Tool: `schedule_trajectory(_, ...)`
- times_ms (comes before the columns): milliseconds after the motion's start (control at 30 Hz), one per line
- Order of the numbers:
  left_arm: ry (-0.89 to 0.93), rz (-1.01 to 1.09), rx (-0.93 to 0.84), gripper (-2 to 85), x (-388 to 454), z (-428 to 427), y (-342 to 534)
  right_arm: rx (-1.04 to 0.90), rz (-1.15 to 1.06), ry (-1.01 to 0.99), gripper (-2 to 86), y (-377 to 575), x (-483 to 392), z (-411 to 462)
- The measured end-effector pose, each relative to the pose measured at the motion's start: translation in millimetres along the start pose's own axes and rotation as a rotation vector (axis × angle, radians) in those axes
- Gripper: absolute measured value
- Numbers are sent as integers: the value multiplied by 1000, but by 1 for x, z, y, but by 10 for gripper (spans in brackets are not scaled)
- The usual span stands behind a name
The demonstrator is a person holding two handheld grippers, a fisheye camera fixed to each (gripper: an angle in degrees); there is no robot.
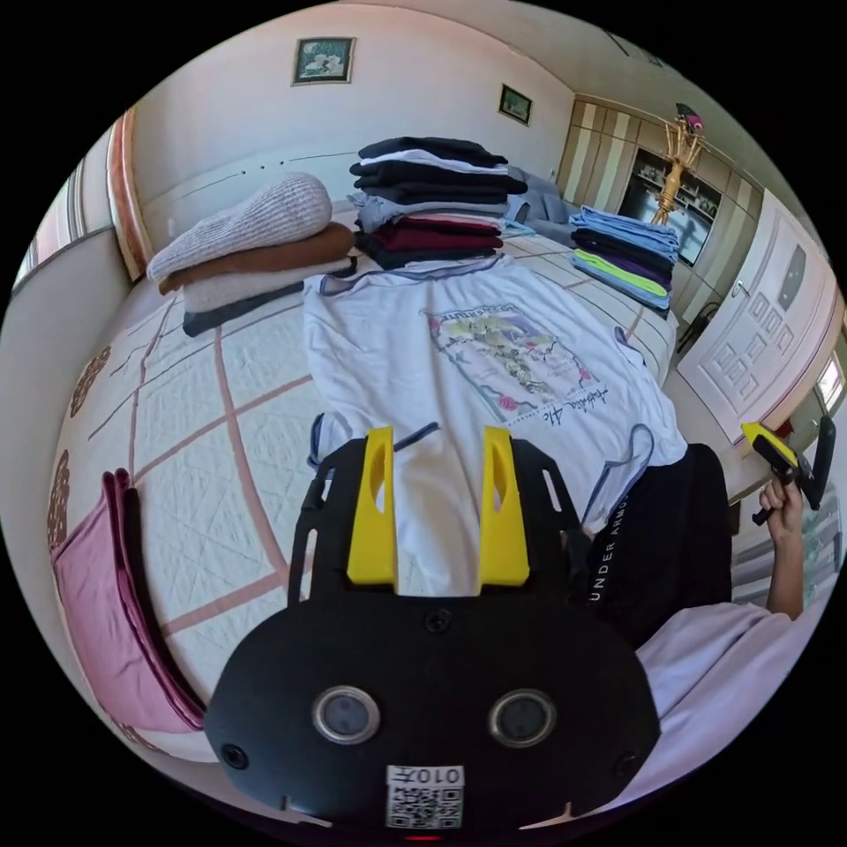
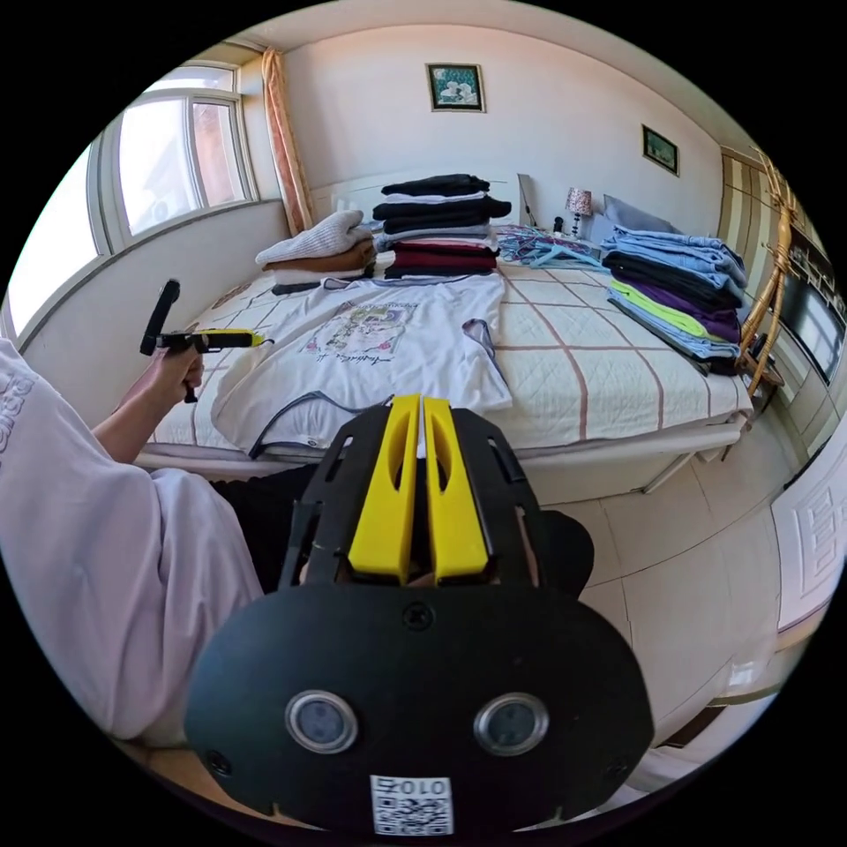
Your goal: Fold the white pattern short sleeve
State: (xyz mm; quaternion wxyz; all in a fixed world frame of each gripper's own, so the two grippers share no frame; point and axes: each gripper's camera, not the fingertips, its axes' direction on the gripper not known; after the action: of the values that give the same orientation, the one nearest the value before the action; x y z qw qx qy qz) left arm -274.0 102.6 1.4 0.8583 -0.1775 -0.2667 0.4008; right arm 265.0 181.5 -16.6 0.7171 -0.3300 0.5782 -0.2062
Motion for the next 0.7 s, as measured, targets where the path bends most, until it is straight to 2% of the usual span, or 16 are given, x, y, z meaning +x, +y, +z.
schedule_trajectory(200, 37, -13, -37, 52, -28, 7, 16, -34, -44, 5, 27, -23, -6, 2)
schedule_trajectory(400, 162, -47, 182, 6, -87, -81, 68, -32, -60, -21, 27, -53, 4, 5)
schedule_trajectory(467, 205, -118, 346, 2, -127, -135, 114, -44, -71, -26, 29, -67, 9, 11)
schedule_trajectory(533, 163, -218, 415, 1, -158, -168, 156, -58, -82, -9, 32, -82, 14, 19)
schedule_trajectory(700, 56, -448, 298, 1, -204, -182, 242, -99, -26, 51, 63, -135, 53, 51)
